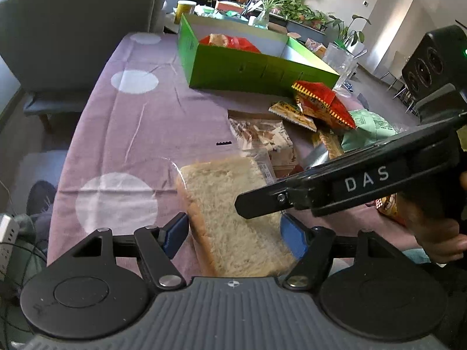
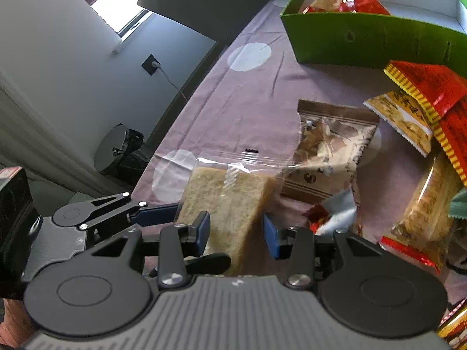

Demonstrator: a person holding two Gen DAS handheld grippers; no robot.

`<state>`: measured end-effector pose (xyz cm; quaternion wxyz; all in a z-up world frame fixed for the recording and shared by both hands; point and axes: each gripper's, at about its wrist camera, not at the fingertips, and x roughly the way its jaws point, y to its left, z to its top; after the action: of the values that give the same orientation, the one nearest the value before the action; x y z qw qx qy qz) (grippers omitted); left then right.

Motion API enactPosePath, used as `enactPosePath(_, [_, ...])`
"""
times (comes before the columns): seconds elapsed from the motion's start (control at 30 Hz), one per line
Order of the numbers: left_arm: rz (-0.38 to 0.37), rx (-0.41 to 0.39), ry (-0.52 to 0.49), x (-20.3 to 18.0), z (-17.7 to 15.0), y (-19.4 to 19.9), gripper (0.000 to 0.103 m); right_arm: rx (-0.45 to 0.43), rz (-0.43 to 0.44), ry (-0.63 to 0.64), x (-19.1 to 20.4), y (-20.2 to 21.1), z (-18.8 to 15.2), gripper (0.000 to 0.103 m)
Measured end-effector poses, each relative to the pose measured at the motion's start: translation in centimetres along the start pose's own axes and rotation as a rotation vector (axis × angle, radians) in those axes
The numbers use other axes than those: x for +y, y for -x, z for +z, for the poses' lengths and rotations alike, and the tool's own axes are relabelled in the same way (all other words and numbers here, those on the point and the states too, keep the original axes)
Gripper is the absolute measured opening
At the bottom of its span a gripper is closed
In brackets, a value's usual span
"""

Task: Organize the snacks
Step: 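Grasp the bread loaf in clear bag with the right gripper, then lift the bread loaf and carry it over the green box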

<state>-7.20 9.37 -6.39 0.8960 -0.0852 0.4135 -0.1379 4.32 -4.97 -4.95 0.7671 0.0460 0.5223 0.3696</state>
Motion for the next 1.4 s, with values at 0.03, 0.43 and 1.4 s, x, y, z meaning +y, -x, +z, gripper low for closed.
enactPosePath(0.03, [0.007, -0.007, -0.008, -0.2, 0.2, 0.2, 0.066, -0.007, 0.001, 0.009, 0.1, 0.2, 0.0, 0.041])
enactPosePath(0.43, [0.046, -0.152, -0.085, -2.4, 4.3, 2.9, 0.066, -0.21, 0.021, 0.063, 1.3, 5.2, 1.5, 0.041])
enactPosePath(1.4, [0.035, -0.259, -0.256, -8.8, 13.5, 0.0, 0.067, -0.474, -0.014, -0.014, -4.3, 11.5, 5.2, 0.041])
